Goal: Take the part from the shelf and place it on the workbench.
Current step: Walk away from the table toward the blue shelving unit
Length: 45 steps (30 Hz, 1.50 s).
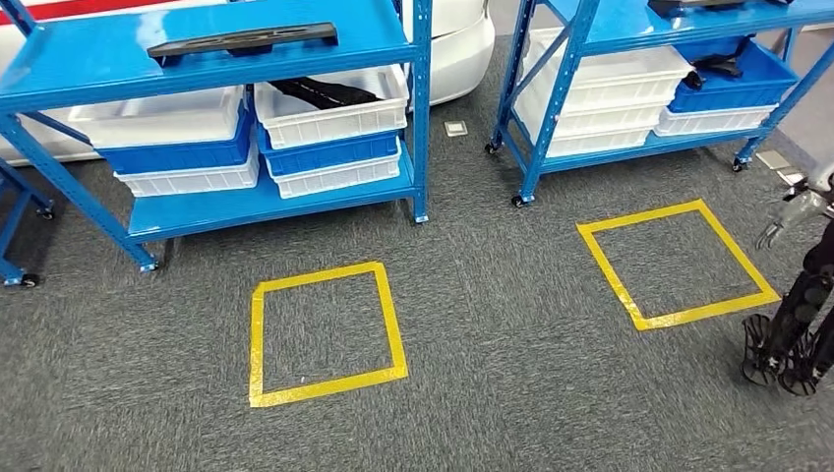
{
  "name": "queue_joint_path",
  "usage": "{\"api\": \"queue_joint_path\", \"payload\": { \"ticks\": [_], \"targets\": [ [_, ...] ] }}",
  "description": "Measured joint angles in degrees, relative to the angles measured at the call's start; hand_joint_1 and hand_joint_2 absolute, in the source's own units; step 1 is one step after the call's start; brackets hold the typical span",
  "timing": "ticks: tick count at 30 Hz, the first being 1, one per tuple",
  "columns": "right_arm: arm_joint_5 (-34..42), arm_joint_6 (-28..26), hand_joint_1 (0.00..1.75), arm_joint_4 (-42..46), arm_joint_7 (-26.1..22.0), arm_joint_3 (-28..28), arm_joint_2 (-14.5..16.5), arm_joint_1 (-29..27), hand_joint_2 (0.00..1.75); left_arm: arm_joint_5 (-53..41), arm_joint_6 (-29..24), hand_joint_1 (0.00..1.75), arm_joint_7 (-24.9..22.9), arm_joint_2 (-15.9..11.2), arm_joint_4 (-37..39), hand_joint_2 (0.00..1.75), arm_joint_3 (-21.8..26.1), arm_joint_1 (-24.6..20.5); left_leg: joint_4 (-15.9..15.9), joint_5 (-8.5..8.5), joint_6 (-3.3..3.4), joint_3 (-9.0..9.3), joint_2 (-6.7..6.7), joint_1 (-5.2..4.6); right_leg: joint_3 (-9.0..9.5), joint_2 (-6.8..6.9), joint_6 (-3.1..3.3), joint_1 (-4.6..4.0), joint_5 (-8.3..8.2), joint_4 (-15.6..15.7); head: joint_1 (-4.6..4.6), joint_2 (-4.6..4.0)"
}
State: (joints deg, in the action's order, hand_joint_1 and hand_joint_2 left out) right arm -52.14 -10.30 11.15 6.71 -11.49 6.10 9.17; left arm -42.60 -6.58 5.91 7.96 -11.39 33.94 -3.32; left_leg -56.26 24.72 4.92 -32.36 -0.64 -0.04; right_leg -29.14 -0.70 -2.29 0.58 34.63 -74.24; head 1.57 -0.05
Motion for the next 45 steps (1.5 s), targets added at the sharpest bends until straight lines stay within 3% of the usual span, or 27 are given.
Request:
{"api": "queue_joint_path", "payload": {
  "ticks": [2,3,4,5,7,8,9,11,13,14,16,18,19,20,21,22,23,24,26,31,37,41,42,45],
  "targets": [
    [0.07,0.04,0.00,-0.01,-0.04,-0.03,-0.07,-0.42,0.00,0.00,0.01,0.00,-0.02,0.09,0.00,0.00,0.17,0.10,1.87,1.11,-0.42,3.26,-0.52,0.37,-5.10,0.04,0.50,0.54,4.98,-2.47,0.03,0.01],
    [0.09,0.04,0.00,-0.01,-0.04,-0.04,-0.13,-0.68,0.00,0.00,0.04,0.00,-0.03,0.19,0.01,0.00,0.22,0.20,2.64,1.87,-0.86,5.01,-0.88,0.66,-6.84,0.08,0.31,0.89,7.02,-1.31,0.04,0.01],
    [0.10,0.05,0.00,-0.01,-0.04,-0.07,-0.19,-0.89,0.00,0.00,0.07,0.00,-0.05,0.28,0.01,0.00,0.23,0.28,3.14,2.82,-1.35,6.69,-1.21,1.00,-8.18,0.20,-0.35,1.27,7.61,1.11,0.02,0.01],
    [0.10,0.07,0.00,-0.03,-0.04,-0.10,-0.26,-1.08,0.00,0.00,0.08,0.00,-0.07,0.35,0.01,0.00,0.25,0.34,3.43,3.94,-1.85,8.22,-1.43,1.31,-9.21,0.39,-1.52,1.56,5.87,4.45,-0.10,0.01],
    [0.06,0.24,0.00,-0.21,-0.07,-0.22,-0.40,-1.50,0.00,0.00,0.08,0.00,-0.05,0.44,0.11,0.00,0.27,0.55,3.43,6.41,-2.71,10.69,-1.72,1.59,-10.78,1.16,-4.03,1.85,-3.77,12.83,-0.77,0.00],
    [-0.02,0.47,0.00,-0.30,-0.10,-0.28,-0.49,-1.56,0.00,0.01,0.07,0.00,-0.03,0.47,0.15,0.00,0.28,0.57,3.53,7.70,-3.18,11.76,-1.76,1.50,-10.91,1.43,-4.46,1.72,-8.38,15.79,-1.01,-0.01],
    [-0.17,0.72,0.00,-0.36,-0.15,-0.33,-0.55,-1.54,0.00,0.03,0.03,0.00,0.02,0.48,0.18,0.00,0.30,0.58,3.34,8.57,-3.60,12.87,-1.74,1.34,-10.81,1.46,-4.19,1.62,-11.39,17.71,-1.12,-0.01],
    [-0.67,1.31,0.00,-0.36,-0.33,-0.36,-0.54,-1.16,0.00,0.05,-0.05,0.00,0.08,0.47,0.13,0.00,0.33,0.29,1.08,8.78,-4.36,13.84,-1.53,1.16,-9.33,1.09,-2.39,2.00,-13.11,18.20,-0.68,0.00],
    [-1.20,1.82,0.00,-0.36,-0.50,-0.36,-0.41,-0.86,0.00,0.02,-0.07,0.00,0.11,0.42,0.12,0.00,0.38,0.07,-4.71,8.16,-4.74,12.24,-0.91,1.33,-7.61,0.98,-0.48,2.80,-13.92,18.10,-0.10,-0.01],
    [-1.44,2.03,0.00,-0.36,-0.54,-0.36,-0.37,-0.68,0.00,0.01,-0.05,0.00,0.11,0.39,0.13,0.00,0.41,-0.01,-7.98,8.98,-4.92,10.50,-0.56,1.46,-6.79,1.00,0.41,3.00,-13.94,18.02,0.15,-0.01],
    [-1.77,2.29,0.00,-0.36,-0.56,-0.36,-0.30,-0.28,0.00,-0.02,-0.02,0.00,0.10,0.35,0.13,0.00,0.52,-0.08,-12.72,13.38,-5.38,6.09,-0.07,1.63,-5.56,0.86,1.53,2.74,-12.57,17.87,0.36,-0.01],
    [-1.99,2.55,0.00,-0.36,-0.57,-0.36,-0.24,-0.02,0.00,-0.02,0.01,0.00,0.07,0.34,0.13,0.00,0.67,-0.01,-13.37,17.53,-6.11,2.50,0.18,2.08,-4.21,0.52,1.43,2.89,-11.11,17.85,0.35,-0.01],
    [-2.03,2.70,0.00,-0.36,-0.57,-0.36,-0.20,-0.01,0.00,-0.02,0.01,0.00,0.06,0.33,0.14,0.00,0.75,0.06,-12.04,17.43,-6.55,1.43,0.34,2.47,-3.42,0.37,1.04,3.10,-10.36,17.82,0.38,-0.01],
    [-2.10,2.83,0.00,-0.36,-0.57,-0.36,-0.16,-0.03,0.00,-0.02,0.01,0.00,0.05,0.31,0.15,0.00,0.82,0.17,-9.74,15.30,-7.08,0.73,0.49,2.98,-2.59,0.27,0.55,3.36,-9.58,17.74,0.37,-0.02],
    [-2.15,2.92,0.00,-0.38,-0.56,-0.36,-0.16,-0.11,0.00,-0.02,0.00,0.00,0.04,0.33,0.24,0.00,0.91,0.39,-7.10,11.16,-7.60,0.21,0.88,3.51,-1.95,0.19,-0.07,3.41,-8.78,17.57,0.42,-0.02],
    [-2.23,2.97,0.00,-0.40,-0.56,-0.36,-0.16,-0.17,0.00,-0.03,-0.01,0.00,0.04,0.35,0.38,0.00,0.99,0.55,-4.98,7.77,-7.71,-0.20,1.35,3.78,-1.39,0.10,-0.68,3.41,-8.05,17.14,0.52,-0.02],
    [-2.32,2.97,0.00,-0.42,-0.55,-0.36,-0.19,-0.17,0.00,-0.07,-0.01,0.00,-0.01,0.36,0.52,0.00,1.06,0.64,-3.74,4.94,-7.38,-0.51,1.61,3.82,-1.07,0.06,-1.30,3.16,-7.41,16.88,0.59,-0.02],
    [-2.39,2.97,0.00,-0.44,-0.52,-0.36,-0.25,-0.15,0.00,-0.16,-0.04,0.00,-0.03,0.40,0.62,0.00,1.11,0.64,-3.43,3.35,-6.76,-0.71,1.79,3.58,-0.90,0.06,-1.86,2.84,-6.99,16.76,0.50,-0.01],
    [-2.53,2.97,0.00,-0.44,-0.49,-0.36,-0.36,0.01,0.00,-0.40,-0.10,0.00,-0.05,0.44,0.62,0.00,1.14,0.43,-3.70,3.16,-5.62,-0.72,1.39,3.11,-0.67,0.20,-2.13,2.66,-6.32,17.15,0.10,0.00],
    [-2.72,2.97,0.00,-0.44,-0.48,-0.36,-0.39,0.21,0.00,-0.60,-0.17,0.00,0.04,0.60,0.60,0.00,1.16,0.03,-3.42,3.21,-5.36,-0.65,0.36,2.96,0.95,0.33,-1.46,2.93,-6.29,19.12,-0.16,0.01],
    [-2.75,2.96,0.00,-0.44,-0.49,-0.36,-0.47,0.51,0.00,-0.61,-0.15,0.00,0.05,0.66,0.59,0.00,1.16,-0.02,-3.50,3.87,-4.38,-0.31,0.08,2.56,1.87,0.44,-1.62,2.93,-6.42,20.16,-0.16,0.01],
    [-2.86,2.93,0.00,-0.39,-0.55,-0.36,-0.11,0.69,0.00,-0.65,-0.19,0.00,0.06,0.40,0.49,0.00,1.18,-0.17,-2.72,4.01,-2.58,0.43,0.19,1.91,2.08,0.70,-4.80,3.50,-6.54,20.80,-0.11,0.01],
    [-2.89,2.92,0.00,-0.36,-0.57,-0.36,-0.08,0.75,0.00,-0.67,-0.19,0.00,0.07,0.39,0.44,0.00,1.18,-0.21,-2.00,3.68,-2.18,0.94,0.32,2.02,1.55,0.71,-4.77,3.50,-5.91,19.48,-0.18,0.01],
    [-2.90,2.91,0.00,-0.33,-0.60,-0.36,-0.02,0.77,0.00,-0.70,-0.20,0.00,0.11,0.42,0.39,0.00,1.18,-0.35,-0.80,3.11,-1.52,1.85,0.55,2.23,-3.03,0.74,-3.02,3.30,-2.26,10.47,-0.38,0.01]
  ]
}}
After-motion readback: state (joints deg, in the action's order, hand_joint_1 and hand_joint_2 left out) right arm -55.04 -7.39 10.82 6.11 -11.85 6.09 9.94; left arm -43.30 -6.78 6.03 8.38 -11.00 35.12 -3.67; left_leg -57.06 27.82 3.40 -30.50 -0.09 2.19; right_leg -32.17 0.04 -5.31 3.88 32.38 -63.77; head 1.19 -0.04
